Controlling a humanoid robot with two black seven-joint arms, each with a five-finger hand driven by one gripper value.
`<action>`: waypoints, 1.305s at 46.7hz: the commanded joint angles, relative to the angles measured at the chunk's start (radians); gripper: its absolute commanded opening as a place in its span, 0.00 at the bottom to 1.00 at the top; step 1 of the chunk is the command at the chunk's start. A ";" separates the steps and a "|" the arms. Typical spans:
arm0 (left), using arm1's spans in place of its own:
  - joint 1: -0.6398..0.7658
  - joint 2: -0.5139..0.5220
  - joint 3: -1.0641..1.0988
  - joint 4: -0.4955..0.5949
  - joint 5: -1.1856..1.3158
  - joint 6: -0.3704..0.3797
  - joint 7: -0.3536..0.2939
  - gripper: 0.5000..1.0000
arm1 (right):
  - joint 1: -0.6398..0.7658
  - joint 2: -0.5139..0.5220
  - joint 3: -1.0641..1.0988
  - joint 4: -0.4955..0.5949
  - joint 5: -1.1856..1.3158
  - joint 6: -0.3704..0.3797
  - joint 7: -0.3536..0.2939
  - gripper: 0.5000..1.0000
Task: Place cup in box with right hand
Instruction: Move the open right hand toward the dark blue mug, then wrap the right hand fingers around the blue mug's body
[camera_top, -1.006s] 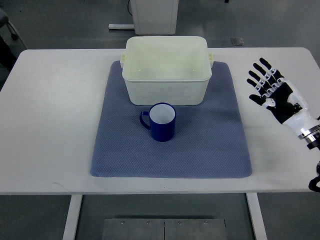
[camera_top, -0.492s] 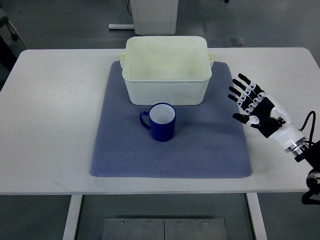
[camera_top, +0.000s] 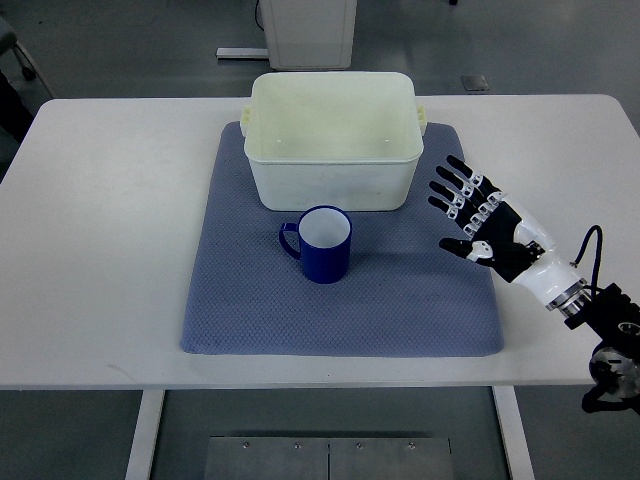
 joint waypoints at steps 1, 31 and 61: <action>0.000 0.000 0.001 -0.001 0.000 0.000 0.000 1.00 | 0.002 0.018 0.002 -0.002 0.003 0.000 0.000 1.00; 0.000 0.000 0.001 -0.001 0.000 0.000 0.000 1.00 | -0.009 0.046 -0.024 -0.014 0.010 -0.006 0.000 1.00; 0.000 0.000 0.001 -0.001 0.000 0.000 0.000 1.00 | 0.009 0.132 -0.067 -0.042 -0.060 -0.157 0.000 1.00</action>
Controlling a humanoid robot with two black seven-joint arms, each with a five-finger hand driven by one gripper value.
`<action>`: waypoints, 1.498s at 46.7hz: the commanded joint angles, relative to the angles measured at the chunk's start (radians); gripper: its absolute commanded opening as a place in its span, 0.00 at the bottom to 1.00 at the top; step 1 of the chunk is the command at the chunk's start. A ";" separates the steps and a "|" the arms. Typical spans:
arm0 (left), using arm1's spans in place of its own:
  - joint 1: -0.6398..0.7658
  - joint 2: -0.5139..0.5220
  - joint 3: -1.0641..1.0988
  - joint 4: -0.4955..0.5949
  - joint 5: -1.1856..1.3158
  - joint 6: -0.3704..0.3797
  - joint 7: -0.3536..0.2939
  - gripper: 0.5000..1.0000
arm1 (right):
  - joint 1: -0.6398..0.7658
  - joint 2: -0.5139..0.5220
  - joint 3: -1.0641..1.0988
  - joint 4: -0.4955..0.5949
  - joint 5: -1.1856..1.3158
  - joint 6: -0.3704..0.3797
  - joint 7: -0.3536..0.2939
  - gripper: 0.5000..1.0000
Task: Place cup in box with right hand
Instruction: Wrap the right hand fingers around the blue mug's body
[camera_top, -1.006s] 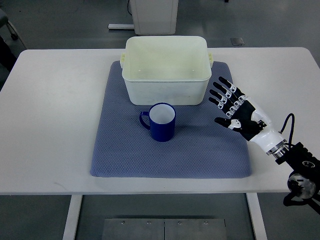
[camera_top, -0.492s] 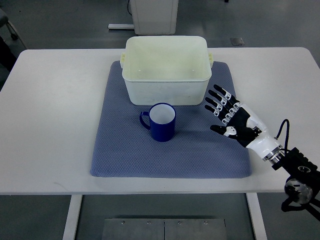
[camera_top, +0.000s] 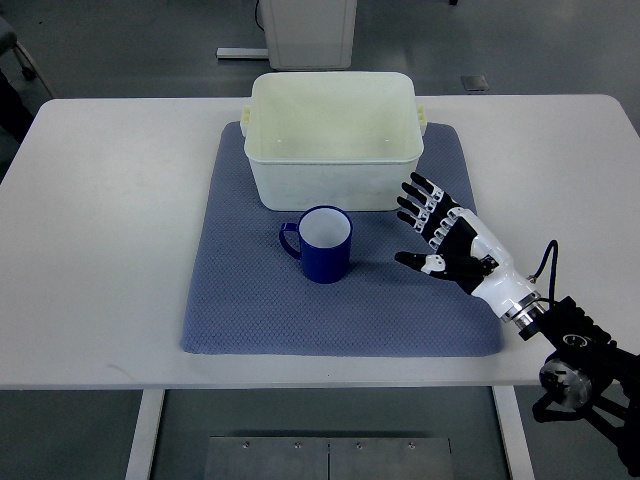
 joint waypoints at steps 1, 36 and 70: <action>0.000 0.000 -0.001 -0.001 0.000 0.000 0.000 1.00 | 0.000 0.012 -0.005 0.000 -0.010 -0.001 0.000 0.99; 0.000 0.000 0.002 -0.001 0.000 0.000 0.000 1.00 | 0.089 0.124 -0.130 -0.043 -0.022 -0.171 0.000 0.99; 0.000 0.000 -0.001 -0.001 0.000 0.000 0.000 1.00 | 0.135 0.244 -0.206 -0.125 -0.022 -0.280 0.000 0.99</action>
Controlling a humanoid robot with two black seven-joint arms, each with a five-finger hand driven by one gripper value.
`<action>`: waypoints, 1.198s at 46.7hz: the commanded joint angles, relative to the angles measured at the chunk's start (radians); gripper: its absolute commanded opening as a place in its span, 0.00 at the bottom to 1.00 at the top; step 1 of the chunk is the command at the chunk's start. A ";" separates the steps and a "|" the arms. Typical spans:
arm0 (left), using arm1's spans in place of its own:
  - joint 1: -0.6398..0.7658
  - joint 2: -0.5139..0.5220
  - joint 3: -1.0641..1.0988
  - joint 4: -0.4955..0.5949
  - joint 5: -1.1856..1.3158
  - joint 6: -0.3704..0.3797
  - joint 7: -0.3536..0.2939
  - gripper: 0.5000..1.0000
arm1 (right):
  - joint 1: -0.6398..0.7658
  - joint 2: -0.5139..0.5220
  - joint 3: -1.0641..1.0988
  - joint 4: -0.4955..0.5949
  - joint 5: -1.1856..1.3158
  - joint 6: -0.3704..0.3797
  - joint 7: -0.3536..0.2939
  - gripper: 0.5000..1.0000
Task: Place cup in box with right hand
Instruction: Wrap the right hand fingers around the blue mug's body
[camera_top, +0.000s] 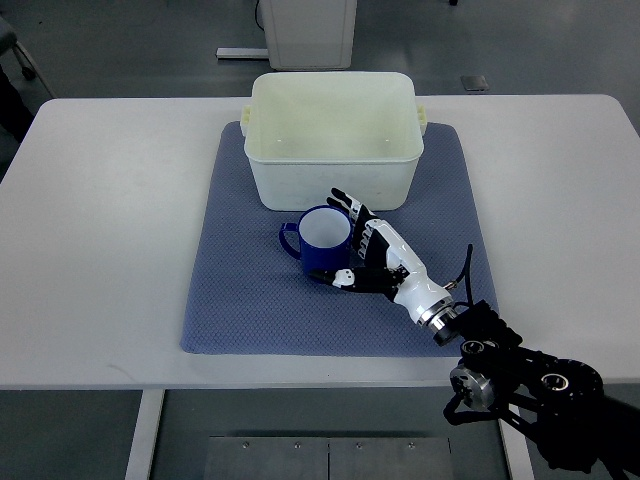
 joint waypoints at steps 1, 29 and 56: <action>0.000 0.000 -0.002 0.001 0.000 0.000 0.000 1.00 | 0.006 0.009 0.000 -0.012 0.000 -0.005 0.000 0.99; 0.000 0.000 -0.002 0.000 0.000 0.000 0.000 1.00 | 0.008 0.059 0.000 -0.064 0.002 -0.069 0.000 0.97; 0.000 0.000 -0.002 0.000 0.000 0.000 0.000 1.00 | 0.034 0.124 -0.011 -0.102 0.014 -0.143 0.000 0.85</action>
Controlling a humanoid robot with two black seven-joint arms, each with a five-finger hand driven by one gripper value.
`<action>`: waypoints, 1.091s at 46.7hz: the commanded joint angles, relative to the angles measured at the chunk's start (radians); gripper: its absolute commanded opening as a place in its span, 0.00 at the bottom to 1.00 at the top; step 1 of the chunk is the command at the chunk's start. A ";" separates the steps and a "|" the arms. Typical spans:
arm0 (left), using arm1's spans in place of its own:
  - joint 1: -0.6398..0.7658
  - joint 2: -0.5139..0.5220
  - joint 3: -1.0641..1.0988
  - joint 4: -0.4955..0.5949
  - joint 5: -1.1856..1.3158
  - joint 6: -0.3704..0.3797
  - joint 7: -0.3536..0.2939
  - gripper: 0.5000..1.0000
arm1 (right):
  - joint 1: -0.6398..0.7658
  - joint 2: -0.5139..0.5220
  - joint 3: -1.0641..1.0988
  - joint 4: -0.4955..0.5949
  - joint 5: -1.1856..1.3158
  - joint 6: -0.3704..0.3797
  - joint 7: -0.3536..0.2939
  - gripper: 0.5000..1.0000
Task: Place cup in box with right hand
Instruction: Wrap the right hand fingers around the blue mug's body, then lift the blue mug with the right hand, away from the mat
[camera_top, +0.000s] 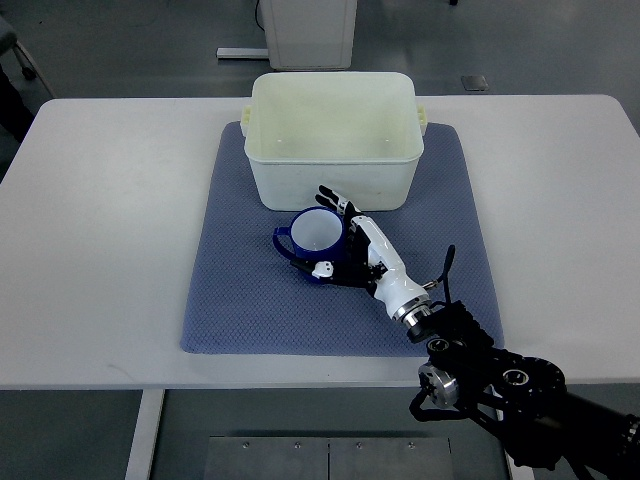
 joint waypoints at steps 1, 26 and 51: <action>0.001 0.000 0.002 -0.001 0.000 0.000 0.000 1.00 | 0.007 0.001 0.000 -0.013 0.002 -0.015 0.000 0.85; 0.001 0.000 0.002 -0.001 0.000 0.000 0.000 1.00 | 0.016 0.001 0.000 -0.024 0.010 -0.018 0.000 0.00; 0.001 0.000 0.002 0.001 0.000 0.000 0.000 1.00 | 0.013 -0.178 0.009 0.062 0.039 -0.015 0.000 0.00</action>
